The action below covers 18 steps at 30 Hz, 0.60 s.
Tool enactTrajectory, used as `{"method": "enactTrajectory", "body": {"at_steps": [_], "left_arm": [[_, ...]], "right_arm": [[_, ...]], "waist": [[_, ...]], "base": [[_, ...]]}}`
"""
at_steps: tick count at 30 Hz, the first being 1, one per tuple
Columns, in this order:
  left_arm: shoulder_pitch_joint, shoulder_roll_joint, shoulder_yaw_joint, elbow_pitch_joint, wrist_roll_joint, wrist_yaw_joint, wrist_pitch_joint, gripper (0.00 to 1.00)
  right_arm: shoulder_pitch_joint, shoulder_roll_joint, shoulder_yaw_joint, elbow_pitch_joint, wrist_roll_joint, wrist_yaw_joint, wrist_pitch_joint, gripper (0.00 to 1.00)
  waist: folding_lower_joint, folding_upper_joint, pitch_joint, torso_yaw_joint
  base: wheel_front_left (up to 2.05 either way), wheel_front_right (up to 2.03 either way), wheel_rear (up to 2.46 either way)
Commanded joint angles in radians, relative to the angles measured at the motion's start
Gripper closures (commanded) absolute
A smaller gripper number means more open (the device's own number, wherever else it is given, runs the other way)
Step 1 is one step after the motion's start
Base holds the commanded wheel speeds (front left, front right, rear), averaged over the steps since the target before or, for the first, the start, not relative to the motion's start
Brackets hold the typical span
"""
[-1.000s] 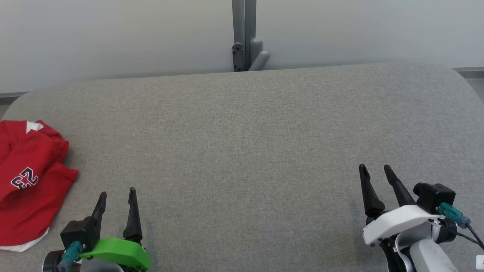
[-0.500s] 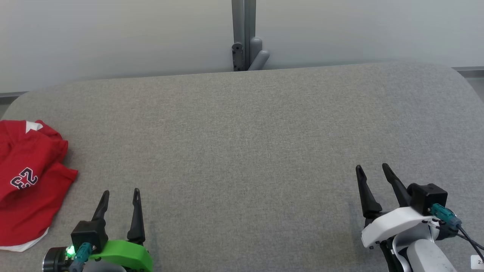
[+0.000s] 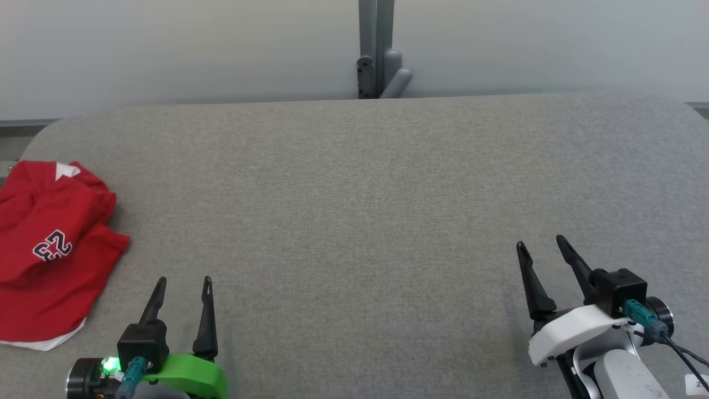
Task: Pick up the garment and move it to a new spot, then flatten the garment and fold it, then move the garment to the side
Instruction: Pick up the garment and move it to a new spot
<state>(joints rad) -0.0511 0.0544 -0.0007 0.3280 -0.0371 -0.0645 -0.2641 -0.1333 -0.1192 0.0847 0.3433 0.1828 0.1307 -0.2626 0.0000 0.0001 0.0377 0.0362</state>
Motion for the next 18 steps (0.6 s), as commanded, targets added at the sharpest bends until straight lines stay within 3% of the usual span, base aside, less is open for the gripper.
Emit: {"method": "enactTrajectory", "body": {"at_steps": [1,6,7,15,18], "left_arm": [[-0.002,0.002,0.002,-0.002,0.000,0.000,-0.001,0.00],[0.014,0.000,0.020,0.014,-0.015,0.003,-0.001,0.00],[0.014,0.000,0.020,0.014,-0.015,0.003,-0.001,0.00],[0.050,-0.002,0.061,0.020,-0.039,-0.006,-0.001,0.00],[0.066,-0.002,0.097,0.017,-0.048,-0.006,-0.001,0.00]], "right_arm": [[-0.010,-0.009,0.003,-0.008,0.001,0.000,-0.003,0.00],[-0.003,-0.009,0.027,-0.013,0.000,0.000,-0.003,0.00],[-0.003,-0.009,0.027,-0.013,0.000,0.000,-0.003,0.00],[-0.021,0.002,0.109,0.006,0.019,0.000,-0.003,0.00],[-0.040,0.006,0.151,0.015,0.024,0.000,-0.003,0.00]], "waist": [[0.0000,-0.0001,0.013,0.053],[0.0000,-0.0001,0.013,0.189],[0.0000,-0.0001,0.013,0.189],[0.0000,-0.0001,0.002,0.439],[0.0000,-0.0001,0.008,0.488]], "base": [[0.00,0.00,0.00],[0.00,0.00,0.00],[0.00,0.00,0.00],[0.00,0.00,0.00],[0.00,0.00,0.00]]}}
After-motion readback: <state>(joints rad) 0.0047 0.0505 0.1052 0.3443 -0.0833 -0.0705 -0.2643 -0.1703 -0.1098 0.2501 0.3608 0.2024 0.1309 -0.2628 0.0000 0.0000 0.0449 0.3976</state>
